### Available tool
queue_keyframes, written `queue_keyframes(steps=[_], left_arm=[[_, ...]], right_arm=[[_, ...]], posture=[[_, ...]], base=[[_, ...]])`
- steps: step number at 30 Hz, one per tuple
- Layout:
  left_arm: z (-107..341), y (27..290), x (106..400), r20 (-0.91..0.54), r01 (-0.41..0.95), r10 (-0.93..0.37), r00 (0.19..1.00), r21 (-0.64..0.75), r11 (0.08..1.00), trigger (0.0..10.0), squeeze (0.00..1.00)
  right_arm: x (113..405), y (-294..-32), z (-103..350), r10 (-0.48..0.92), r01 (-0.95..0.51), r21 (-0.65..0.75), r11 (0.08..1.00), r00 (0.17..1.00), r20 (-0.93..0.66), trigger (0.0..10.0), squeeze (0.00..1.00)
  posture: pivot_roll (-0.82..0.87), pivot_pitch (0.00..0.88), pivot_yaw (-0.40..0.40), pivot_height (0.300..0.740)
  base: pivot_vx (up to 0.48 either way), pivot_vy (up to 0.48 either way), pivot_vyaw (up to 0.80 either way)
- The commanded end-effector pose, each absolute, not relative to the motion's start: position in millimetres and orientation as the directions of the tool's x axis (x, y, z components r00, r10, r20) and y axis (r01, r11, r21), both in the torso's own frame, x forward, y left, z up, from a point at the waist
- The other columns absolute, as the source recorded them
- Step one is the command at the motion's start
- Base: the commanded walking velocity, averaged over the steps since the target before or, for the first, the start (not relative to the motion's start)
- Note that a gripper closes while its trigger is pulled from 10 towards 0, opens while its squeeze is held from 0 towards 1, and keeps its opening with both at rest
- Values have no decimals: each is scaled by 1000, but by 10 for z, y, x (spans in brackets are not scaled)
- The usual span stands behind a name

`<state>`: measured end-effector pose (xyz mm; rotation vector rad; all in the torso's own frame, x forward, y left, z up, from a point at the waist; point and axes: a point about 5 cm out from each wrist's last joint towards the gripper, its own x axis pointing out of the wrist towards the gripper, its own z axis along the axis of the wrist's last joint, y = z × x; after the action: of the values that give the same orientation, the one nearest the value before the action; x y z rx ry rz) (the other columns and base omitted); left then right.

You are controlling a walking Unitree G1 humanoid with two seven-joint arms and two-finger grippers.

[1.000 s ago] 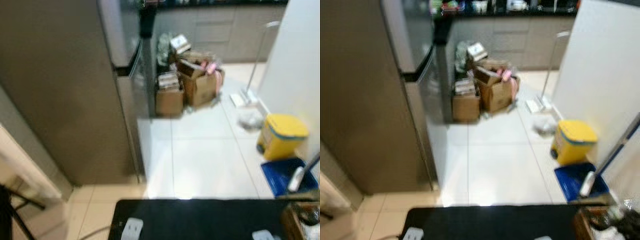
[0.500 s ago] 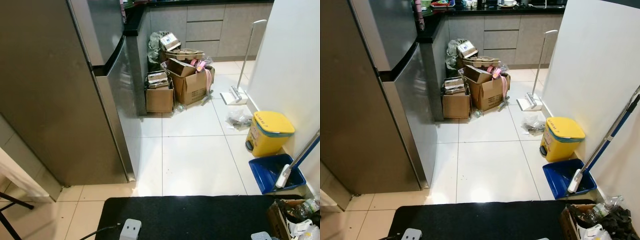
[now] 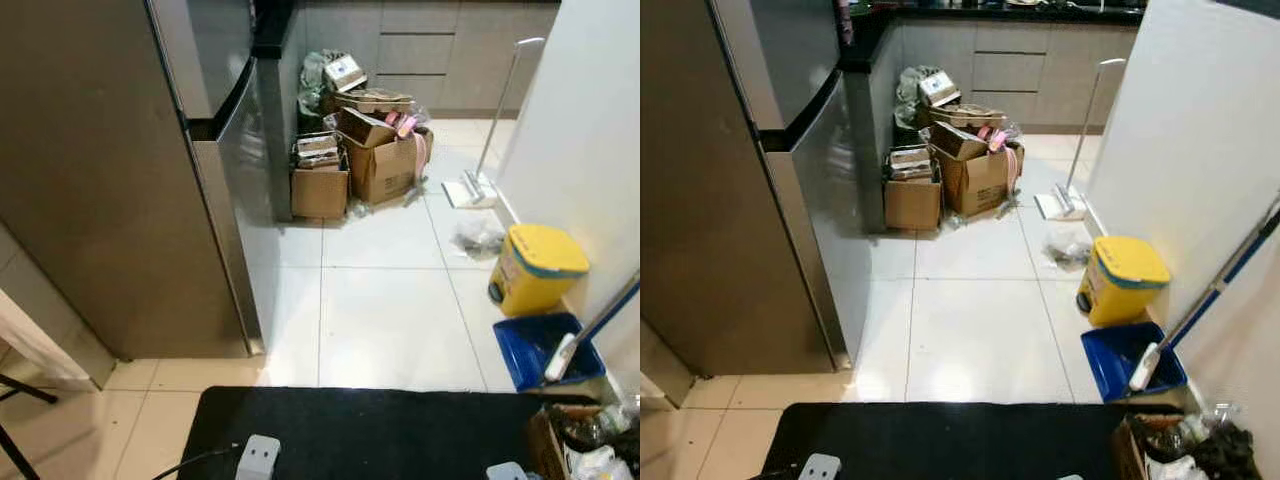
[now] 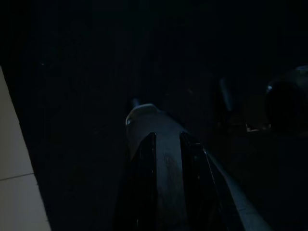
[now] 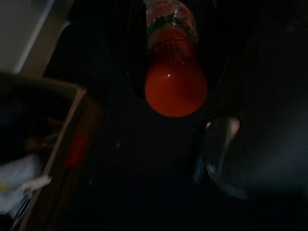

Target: Restocking fridge

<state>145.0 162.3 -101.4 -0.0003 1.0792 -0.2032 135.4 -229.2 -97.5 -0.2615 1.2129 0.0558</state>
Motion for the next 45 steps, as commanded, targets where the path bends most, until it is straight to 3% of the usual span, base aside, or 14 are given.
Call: queue_keyframes(steps=[1,14,20,32,45], left_arm=[[-1051,1635,1351,-890,140,-154,429,-103,985,10000,0],[-1050,1645,1352,-889,127,-145,434,-99,987,10000,0],[-1048,1639,1355,-887,128,-155,435,-110,986,10000,0],[-1050,1624,1351,-888,132,-173,426,-127,983,10000,0],[-1048,1621,1355,-888,138,-180,423,-133,981,10000,0]], right_arm=[[1364,-2281,-974,-89,-203,-169,965,354,-931,10000,0],[1411,-2178,-978,-47,-227,-134,965,353,-934,10000,0],[1192,-2280,-1026,-63,-200,-134,971,323,-944,10000,0],[1184,-2460,-984,-122,-160,-183,970,330,-936,10000,0],[1268,-2418,-972,-129,-148,-190,970,347,-929,10000,0]], posture=[[-37,0,-10,740],[-36,0,-9,740],[-35,0,-11,740],[-30,0,-18,740],[-32,0,-18,740]], base=[[0,0,0],[0,0,672],[0,0,788],[0,0,788],[0,-383,0]])
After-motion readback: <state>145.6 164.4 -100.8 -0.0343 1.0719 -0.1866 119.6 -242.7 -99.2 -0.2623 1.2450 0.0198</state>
